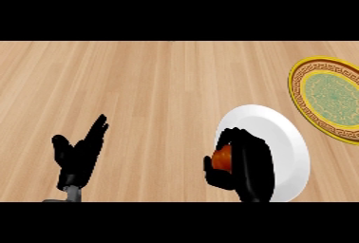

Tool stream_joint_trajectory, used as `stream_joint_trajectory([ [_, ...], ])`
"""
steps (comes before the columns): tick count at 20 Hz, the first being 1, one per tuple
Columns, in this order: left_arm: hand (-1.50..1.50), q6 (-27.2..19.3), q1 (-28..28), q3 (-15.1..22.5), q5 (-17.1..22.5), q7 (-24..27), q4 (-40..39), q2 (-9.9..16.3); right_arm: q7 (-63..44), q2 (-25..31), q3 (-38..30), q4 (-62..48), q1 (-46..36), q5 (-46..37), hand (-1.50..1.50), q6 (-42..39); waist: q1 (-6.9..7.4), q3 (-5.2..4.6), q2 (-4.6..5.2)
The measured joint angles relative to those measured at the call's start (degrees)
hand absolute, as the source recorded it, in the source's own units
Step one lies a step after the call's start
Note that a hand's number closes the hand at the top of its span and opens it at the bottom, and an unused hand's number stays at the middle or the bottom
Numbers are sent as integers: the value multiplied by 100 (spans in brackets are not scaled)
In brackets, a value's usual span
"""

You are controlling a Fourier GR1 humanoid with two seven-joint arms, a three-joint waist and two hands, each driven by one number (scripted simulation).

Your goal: Pick the tomato from the plate and place it in the plate

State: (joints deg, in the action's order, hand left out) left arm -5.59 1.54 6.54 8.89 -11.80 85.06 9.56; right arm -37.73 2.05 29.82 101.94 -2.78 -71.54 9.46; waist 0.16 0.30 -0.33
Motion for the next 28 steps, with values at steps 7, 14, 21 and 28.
stream_joint_trajectory([
  [7, 0, 110, -15, -76, 37, 45, -74, -6, -145, -95, -353, 885, 105, -68, 150, 675, -43, 5, -4],
  [14, 0, 60, -47, -81, -43, 41, -81, -90, 238, 137, -1616, 1076, 95, 1059, 150, 1403, -29, 11, 6],
  [21, 0, 72, -58, -71, -120, 75, -91, -145, 1371, 808, -3115, 97, -303, 2583, 150, 2084, 5, 14, 16],
  [28, 0, 156, -206, -97, -112, 9, -193, -162, 2601, 1581, -4375, -1845, -1189, 3631, 150, 2554, 64, 18, 36],
])
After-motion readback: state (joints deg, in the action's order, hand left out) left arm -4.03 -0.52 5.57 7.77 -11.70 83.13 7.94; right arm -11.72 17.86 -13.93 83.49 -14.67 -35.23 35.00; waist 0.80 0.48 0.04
